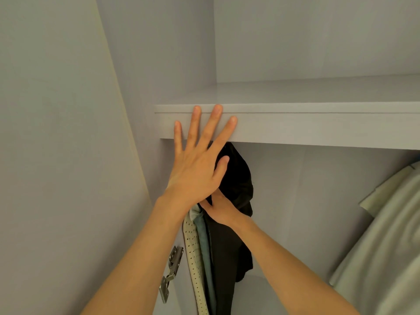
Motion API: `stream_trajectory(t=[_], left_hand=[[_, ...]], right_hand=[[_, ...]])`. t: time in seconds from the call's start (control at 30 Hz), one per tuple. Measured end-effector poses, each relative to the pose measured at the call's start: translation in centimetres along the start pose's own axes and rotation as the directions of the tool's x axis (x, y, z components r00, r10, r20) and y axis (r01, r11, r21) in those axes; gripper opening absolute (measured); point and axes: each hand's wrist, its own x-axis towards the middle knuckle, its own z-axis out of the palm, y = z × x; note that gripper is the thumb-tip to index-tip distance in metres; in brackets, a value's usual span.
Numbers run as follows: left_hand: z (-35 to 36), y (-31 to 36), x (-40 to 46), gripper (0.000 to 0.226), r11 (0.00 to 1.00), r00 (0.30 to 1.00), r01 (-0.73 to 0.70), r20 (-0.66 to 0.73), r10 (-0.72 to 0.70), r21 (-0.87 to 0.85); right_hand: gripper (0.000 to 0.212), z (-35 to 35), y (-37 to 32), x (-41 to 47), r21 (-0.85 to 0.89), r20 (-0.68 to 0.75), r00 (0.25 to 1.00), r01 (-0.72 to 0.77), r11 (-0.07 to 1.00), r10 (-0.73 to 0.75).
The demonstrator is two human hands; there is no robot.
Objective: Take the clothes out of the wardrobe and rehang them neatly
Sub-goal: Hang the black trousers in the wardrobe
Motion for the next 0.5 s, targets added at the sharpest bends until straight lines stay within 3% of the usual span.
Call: stream_trajectory(t=[0.3,0.5], left_hand=[[-0.9,2.7,-3.9,0.066,0.991,0.994,0.097,0.051,-0.093,-0.096],[-0.7,4.9,-10.3,0.060,0.965,0.963,0.249,0.128,-0.237,-0.085]], right_hand=[[0.062,-3.6,-1.0,-6.5,-0.011,0.040,0.992,0.119,0.993,-0.118],[0.064,-4.2,0.5,-11.1,-0.241,0.050,0.968,0.252,0.937,-0.247]])
